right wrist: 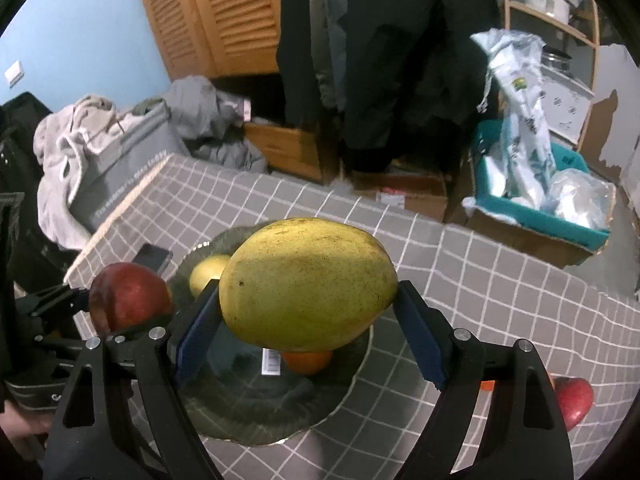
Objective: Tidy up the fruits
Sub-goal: 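Lower the apple into the bowl and open the left tool while the right tool releases the mango there, then withdraw both tools from the bowl toward the remaining oranges and apple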
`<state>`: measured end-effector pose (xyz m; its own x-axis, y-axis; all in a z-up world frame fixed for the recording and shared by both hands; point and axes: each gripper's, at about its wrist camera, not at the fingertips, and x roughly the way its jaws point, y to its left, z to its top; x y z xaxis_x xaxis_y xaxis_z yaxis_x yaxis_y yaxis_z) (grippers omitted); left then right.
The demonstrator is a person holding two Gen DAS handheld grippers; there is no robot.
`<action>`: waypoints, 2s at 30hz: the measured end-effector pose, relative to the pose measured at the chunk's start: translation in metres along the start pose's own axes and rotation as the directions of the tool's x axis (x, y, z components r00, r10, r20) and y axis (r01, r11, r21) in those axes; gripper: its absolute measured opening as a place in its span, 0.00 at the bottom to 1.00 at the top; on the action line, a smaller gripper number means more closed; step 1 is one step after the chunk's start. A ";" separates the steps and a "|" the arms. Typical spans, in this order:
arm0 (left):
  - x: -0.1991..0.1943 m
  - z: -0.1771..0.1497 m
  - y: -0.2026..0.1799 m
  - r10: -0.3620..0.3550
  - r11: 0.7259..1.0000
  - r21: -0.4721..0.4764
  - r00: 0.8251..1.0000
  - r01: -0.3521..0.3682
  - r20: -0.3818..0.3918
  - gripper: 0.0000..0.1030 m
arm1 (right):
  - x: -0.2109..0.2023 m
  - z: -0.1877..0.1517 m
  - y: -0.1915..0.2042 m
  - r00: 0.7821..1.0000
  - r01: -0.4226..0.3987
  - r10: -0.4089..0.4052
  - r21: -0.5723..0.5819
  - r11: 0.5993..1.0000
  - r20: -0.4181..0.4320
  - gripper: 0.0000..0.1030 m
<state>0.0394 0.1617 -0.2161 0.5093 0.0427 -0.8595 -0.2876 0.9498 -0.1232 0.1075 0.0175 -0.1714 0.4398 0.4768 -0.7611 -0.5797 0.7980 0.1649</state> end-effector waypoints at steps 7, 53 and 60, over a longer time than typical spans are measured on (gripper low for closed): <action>0.026 -0.008 0.007 0.015 1.000 -0.004 0.997 -0.015 -0.071 0.74 | 0.025 -0.002 0.006 0.998 -0.026 0.025 -0.007 1.000 -0.055 0.82; 0.019 -0.002 0.043 0.020 0.990 -0.139 0.997 -0.030 -0.068 0.85 | 0.082 -0.013 0.015 0.970 -0.050 0.048 -0.004 0.999 -0.238 0.82; 0.005 0.004 0.044 0.015 0.988 -0.151 0.999 -0.020 -0.031 0.85 | 0.062 0.000 0.015 0.983 -0.044 0.045 0.006 0.999 -0.177 0.82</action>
<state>0.0322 0.2047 -0.2238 0.4797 0.0479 -0.8761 -0.4171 0.8909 -0.1797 0.1267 0.0589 -0.2160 0.2850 0.4390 -0.8521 -0.5946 0.7782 0.2021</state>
